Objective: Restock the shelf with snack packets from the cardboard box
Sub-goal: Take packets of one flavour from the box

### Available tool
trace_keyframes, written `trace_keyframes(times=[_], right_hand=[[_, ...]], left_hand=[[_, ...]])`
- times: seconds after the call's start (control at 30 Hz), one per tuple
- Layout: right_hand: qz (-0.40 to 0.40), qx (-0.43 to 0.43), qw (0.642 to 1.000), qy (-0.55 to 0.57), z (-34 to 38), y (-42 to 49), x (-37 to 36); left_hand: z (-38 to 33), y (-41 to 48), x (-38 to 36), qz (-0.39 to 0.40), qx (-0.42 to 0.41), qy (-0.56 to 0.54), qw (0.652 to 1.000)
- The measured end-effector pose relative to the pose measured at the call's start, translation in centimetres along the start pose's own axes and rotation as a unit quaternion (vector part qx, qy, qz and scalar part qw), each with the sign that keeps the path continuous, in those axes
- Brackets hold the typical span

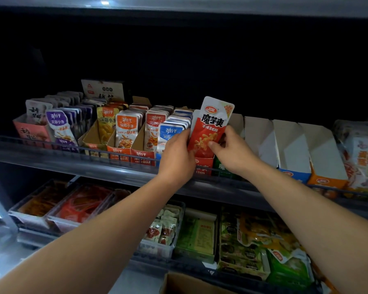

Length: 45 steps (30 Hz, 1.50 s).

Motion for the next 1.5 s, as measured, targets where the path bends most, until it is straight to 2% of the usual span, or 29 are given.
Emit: trace_keyframes(times=[0.17, 0.33, 0.43, 0.53, 0.63, 0.73, 0.93, 1.1, 1.23, 1.37, 1.5], right_hand=[[-0.028, 0.017, 0.999, 0.023, 0.1, 0.3, 0.6], [-0.011, 0.028, 0.999, -0.01, 0.1, 0.8, 0.7], [0.016, 0.022, 0.999, -0.04, 0.0, 1.2, 0.4], [0.036, 0.04, 0.998, -0.018, 0.7, 1.1, -0.2], [-0.007, 0.06, 0.998, 0.009, 1.3, 1.1, 0.6], [-0.02, 0.062, 0.998, -0.018, 1.2, 1.4, 0.8], [0.011, 0.085, 0.996, -0.039, 2.0, 1.6, 0.7], [0.024, 0.125, 0.984, -0.122, 3.0, 1.5, 0.5], [0.021, 0.11, 0.981, -0.159, 2.8, 2.7, 0.3], [-0.024, 0.1, 0.972, -0.211, 2.3, 4.9, 0.8], [-0.067, 0.088, 0.944, -0.312, 2.0, 7.7, 1.0]], left_hand=[[-0.4, 0.1, 0.5, -0.004, 0.011, -0.022, 1.0], [-0.3, 0.0, 0.7, 0.001, 0.023, -0.034, 0.999], [-0.4, -0.3, 0.5, 0.012, 0.003, -0.003, 1.0], [0.0, -0.6, 0.1, 0.022, -0.002, 0.049, 0.999], [-0.1, -1.0, -0.1, 0.029, -0.019, 0.074, 0.997], [-0.1, -1.1, 0.0, 0.026, -0.022, 0.087, 0.996], [0.4, -1.3, 0.8, -0.003, -0.004, 0.046, 0.999], [0.1, -2.4, 0.8, -0.015, -0.056, 0.089, 0.994], [0.8, -2.5, 0.6, -0.008, -0.037, 0.075, 0.996], [0.8, -2.4, 0.7, -0.02, -0.041, 0.068, 0.997], [0.9, -2.3, 0.6, -0.032, -0.045, 0.063, 0.997]])
Point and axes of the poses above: each hand's wrist, its own y-axis towards the middle knuckle, its own x-axis out of the back of the hand, z = x × y, the point moved 10 cm from there along y, towards the middle knuckle
